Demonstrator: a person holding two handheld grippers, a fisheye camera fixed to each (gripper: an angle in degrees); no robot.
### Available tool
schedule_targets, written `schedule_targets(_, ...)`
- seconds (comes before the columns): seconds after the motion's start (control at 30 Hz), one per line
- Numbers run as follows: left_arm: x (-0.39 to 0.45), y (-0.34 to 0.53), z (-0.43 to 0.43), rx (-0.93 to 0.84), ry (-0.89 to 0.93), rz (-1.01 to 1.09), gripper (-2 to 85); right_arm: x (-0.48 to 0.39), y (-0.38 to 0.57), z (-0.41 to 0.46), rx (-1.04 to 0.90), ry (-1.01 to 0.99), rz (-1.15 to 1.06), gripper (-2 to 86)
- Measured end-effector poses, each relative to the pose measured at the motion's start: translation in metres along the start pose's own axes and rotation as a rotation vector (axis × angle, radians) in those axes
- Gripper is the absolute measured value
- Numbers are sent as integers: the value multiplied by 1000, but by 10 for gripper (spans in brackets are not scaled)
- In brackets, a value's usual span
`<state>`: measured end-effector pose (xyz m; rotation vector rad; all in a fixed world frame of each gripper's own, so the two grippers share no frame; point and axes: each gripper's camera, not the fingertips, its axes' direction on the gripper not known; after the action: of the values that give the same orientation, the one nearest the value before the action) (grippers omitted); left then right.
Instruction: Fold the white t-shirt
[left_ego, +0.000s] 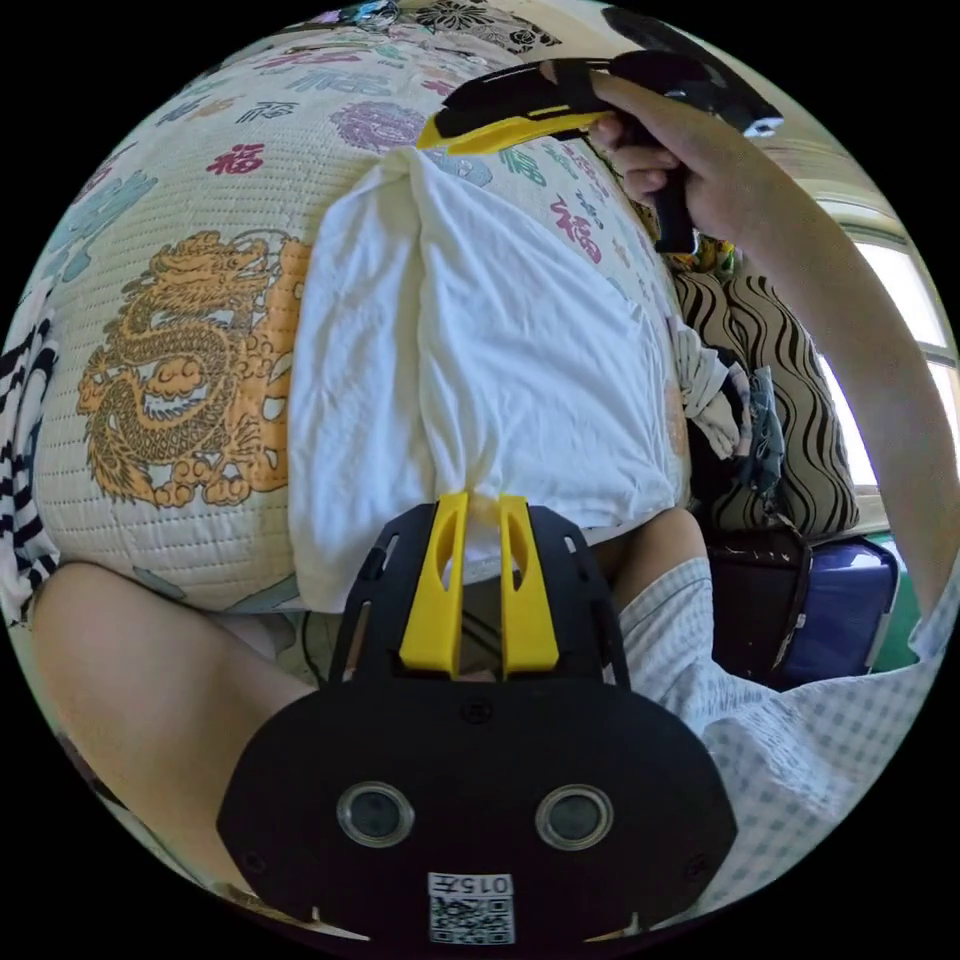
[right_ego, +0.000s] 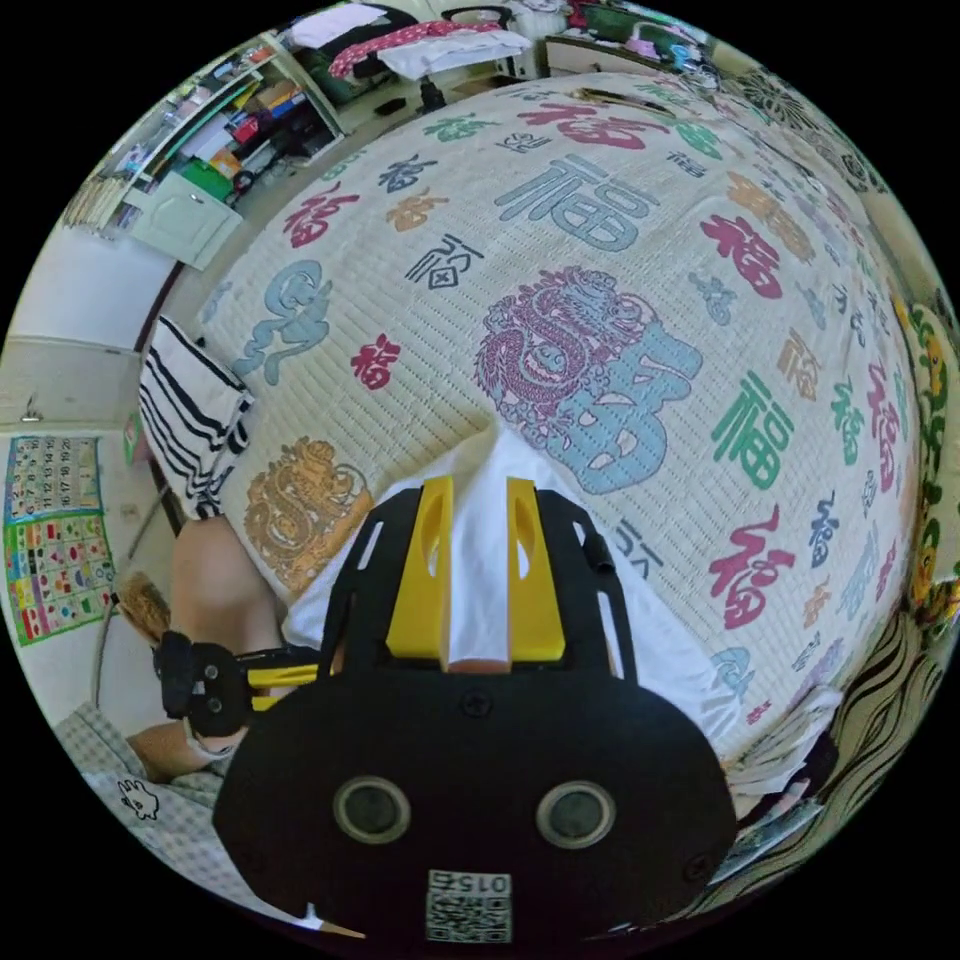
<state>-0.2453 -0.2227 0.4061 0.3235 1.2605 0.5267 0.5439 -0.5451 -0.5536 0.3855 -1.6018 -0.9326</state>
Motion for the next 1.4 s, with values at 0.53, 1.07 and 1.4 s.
schedule_targets(0.53,-55,68,-80,153,81,-41,68,-44,-155,71,-145,49,-54,90)
schedule_targets(1.07,-73,82,-57,-100,-124,-117,93,-59,-215,104,-271,205,-131,101)
schedule_targets(1.4,-60,82,-7,-194,-123,-144,67,-21,-192,86,-263,177,-137,75)
